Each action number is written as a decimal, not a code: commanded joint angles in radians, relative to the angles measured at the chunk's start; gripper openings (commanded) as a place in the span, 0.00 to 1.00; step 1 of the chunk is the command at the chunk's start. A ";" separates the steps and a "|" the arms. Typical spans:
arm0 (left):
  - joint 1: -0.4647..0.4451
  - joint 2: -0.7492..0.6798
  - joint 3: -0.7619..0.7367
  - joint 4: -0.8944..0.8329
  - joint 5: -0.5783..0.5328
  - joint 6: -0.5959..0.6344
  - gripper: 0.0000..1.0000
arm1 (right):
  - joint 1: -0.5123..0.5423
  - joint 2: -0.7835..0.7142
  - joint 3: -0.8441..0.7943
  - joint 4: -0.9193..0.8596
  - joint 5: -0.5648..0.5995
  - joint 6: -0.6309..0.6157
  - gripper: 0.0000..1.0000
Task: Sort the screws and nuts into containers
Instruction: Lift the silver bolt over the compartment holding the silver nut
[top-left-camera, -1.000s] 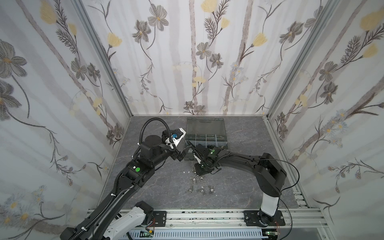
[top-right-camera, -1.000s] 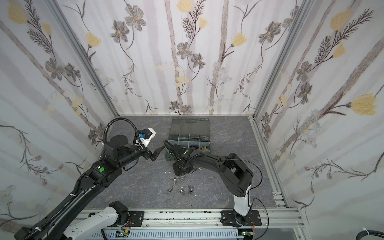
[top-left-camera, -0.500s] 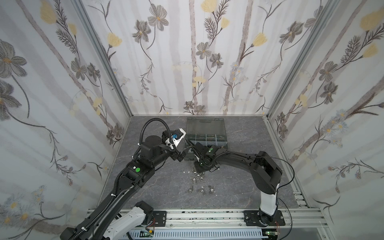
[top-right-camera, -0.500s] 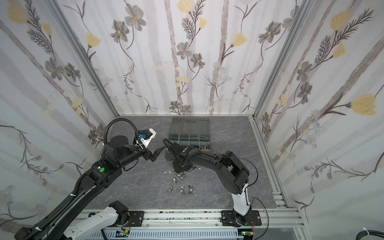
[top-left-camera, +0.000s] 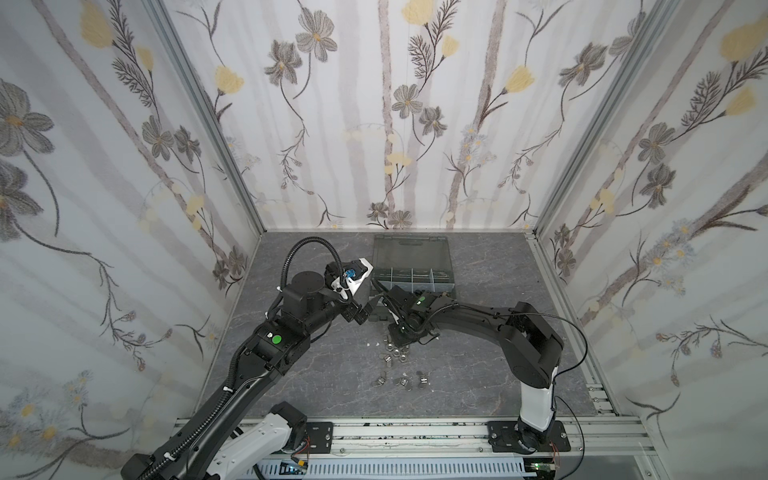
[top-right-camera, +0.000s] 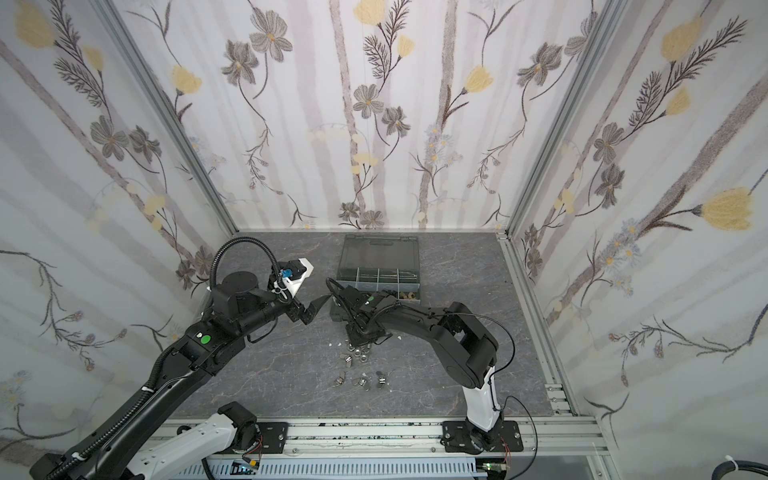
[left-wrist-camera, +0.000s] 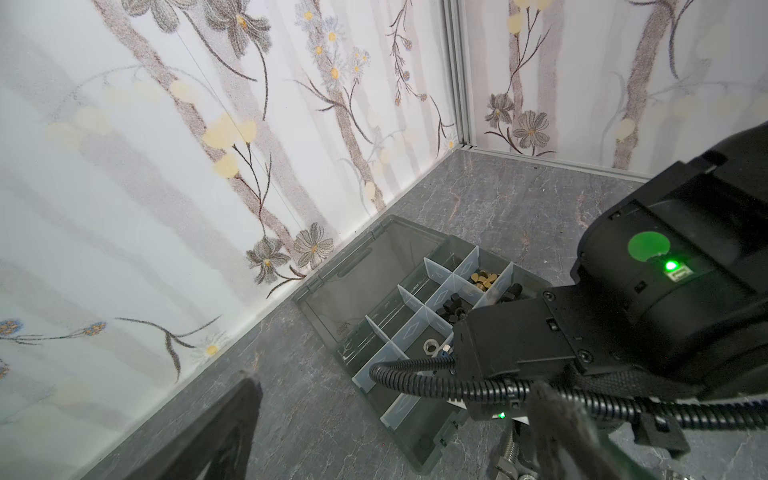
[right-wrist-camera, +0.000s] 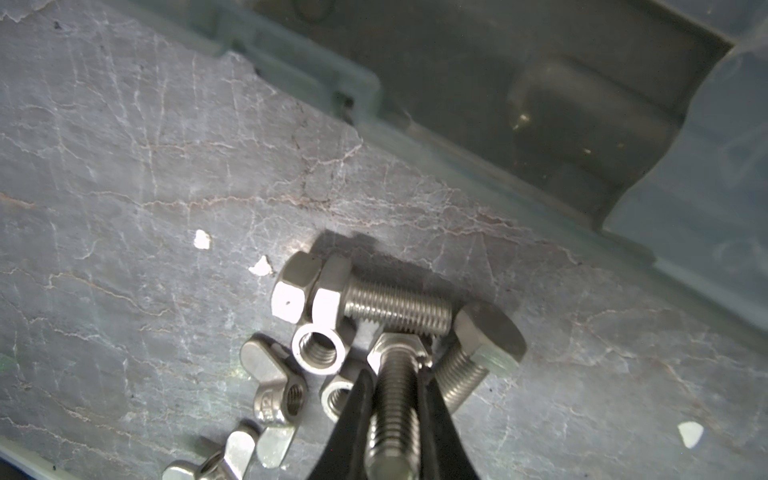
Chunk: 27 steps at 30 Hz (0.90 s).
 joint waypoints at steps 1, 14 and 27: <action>0.000 -0.002 -0.005 0.014 -0.004 0.019 1.00 | -0.001 -0.042 -0.004 -0.036 0.013 -0.011 0.13; 0.001 0.004 -0.003 0.021 -0.030 0.008 1.00 | -0.084 -0.094 0.110 -0.088 0.025 -0.057 0.11; 0.000 0.009 0.001 0.007 -0.051 -0.001 1.00 | -0.171 0.037 0.314 -0.066 0.051 -0.146 0.11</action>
